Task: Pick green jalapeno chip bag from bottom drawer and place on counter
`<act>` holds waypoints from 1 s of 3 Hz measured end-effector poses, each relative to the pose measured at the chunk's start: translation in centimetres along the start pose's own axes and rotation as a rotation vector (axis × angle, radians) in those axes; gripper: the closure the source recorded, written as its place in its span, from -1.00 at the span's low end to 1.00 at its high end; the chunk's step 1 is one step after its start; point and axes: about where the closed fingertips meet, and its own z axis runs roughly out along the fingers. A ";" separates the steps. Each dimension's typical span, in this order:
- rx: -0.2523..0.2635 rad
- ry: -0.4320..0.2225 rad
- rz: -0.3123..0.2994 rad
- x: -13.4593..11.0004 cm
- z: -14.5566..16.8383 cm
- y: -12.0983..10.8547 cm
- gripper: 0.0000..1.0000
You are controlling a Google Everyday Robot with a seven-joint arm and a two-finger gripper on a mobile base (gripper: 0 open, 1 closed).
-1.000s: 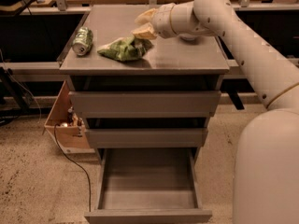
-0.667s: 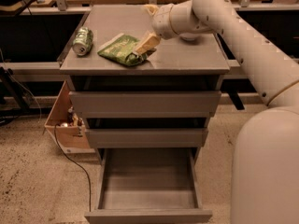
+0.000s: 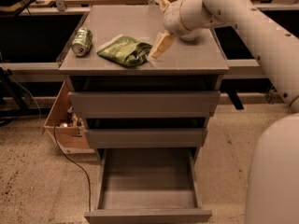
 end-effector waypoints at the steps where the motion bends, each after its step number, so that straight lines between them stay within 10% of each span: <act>1: 0.074 0.057 -0.008 0.9 -5.9 -0.7 -1.00; 2: 0.214 0.101 0.031 2.5 -13.6 -1.4 -1.00; 3: 0.220 0.106 0.035 2.9 -13.9 -1.4 -1.00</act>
Offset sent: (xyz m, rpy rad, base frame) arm -0.0866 -0.1869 0.0961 0.0730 -0.1909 -0.3501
